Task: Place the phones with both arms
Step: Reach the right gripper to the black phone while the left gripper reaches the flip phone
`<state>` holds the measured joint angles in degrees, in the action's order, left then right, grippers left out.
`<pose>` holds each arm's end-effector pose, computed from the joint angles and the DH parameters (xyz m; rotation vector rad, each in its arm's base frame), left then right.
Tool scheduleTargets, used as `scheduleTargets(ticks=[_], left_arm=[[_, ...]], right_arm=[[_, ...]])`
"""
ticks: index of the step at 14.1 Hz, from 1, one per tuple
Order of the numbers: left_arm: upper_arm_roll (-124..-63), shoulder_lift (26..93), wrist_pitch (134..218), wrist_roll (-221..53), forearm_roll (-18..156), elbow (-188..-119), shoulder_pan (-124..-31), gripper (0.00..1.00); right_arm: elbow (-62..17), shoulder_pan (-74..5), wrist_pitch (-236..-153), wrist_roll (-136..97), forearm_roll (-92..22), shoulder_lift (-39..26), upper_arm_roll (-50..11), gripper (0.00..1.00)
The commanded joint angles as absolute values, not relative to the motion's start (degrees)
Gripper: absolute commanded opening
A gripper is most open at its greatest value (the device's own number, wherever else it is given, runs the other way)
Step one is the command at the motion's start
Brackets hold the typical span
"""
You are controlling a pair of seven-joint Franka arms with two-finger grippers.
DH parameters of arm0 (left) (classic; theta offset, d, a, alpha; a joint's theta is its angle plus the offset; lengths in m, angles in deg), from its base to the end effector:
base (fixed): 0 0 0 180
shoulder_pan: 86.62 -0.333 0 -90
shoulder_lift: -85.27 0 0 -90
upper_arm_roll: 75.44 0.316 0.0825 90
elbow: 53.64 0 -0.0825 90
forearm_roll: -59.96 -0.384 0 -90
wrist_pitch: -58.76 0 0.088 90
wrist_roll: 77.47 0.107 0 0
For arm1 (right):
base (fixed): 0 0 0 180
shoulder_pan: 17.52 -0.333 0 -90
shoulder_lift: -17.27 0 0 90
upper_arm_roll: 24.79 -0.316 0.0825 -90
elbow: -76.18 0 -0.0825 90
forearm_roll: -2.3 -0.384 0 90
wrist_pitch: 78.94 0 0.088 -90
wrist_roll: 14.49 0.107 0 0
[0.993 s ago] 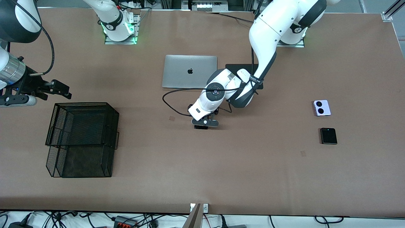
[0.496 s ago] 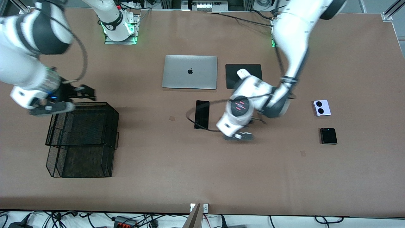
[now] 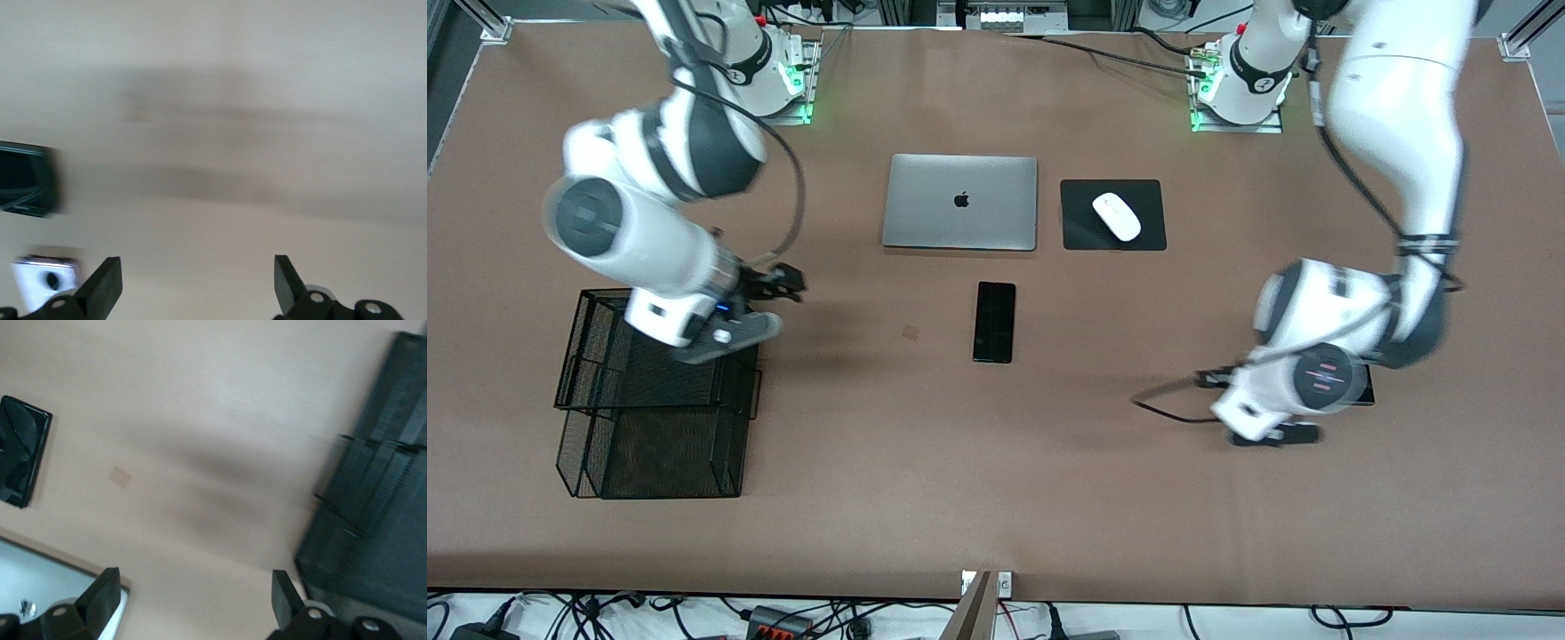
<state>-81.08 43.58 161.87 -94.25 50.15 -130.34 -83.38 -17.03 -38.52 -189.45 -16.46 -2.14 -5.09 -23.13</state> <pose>0.7017 -0.0809 0.2797 -2.9696 -0.1383 0.3521 0.6173 0.2245 0.3884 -3.0464 -0.5280 0.1487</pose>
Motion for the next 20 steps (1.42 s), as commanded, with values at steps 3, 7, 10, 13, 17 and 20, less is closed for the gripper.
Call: scheduleTargets(ticks=[3,7,10,13,17,20], left_arm=[[-82.12,44.31,170.69,-83.30,46.69,-137.11,-94.51,1.00],[-82.12,43.69,187.24,-73.00,46.78,-144.95,-99.62,1.00],[-82.12,43.96,190.60,-72.03,46.69,-147.95,-100.85,1.00],[-82.12,43.87,190.60,-68.95,46.69,-148.91,-102.17,1.00],[-82.03,43.96,190.60,-68.51,46.69,-149.71,-102.35,1.00],[-81.68,43.78,190.51,-68.59,46.69,-149.88,-102.70,1.00]], right_arm=[[-7.95,-49.22,-193.89,-0.12,-2.44,-17.86,-22.51,1.00],[-6.62,-55.12,-202.56,11.50,-2.53,-22.97,-22.51,1.00],[-6.70,-58.99,-210.58,20.82,-2.44,-26.93,-22.51,1.00],[-6.01,-61.19,-212.35,24.43,-2.53,-29.83,-22.51,1.00],[-2.23,-63.48,-214.11,29.72,-2.44,-34.23,-22.51,1.00],[-2.31,-64.53,-213.68,30.25,-2.09,-34.58,-22.42,1.00]])
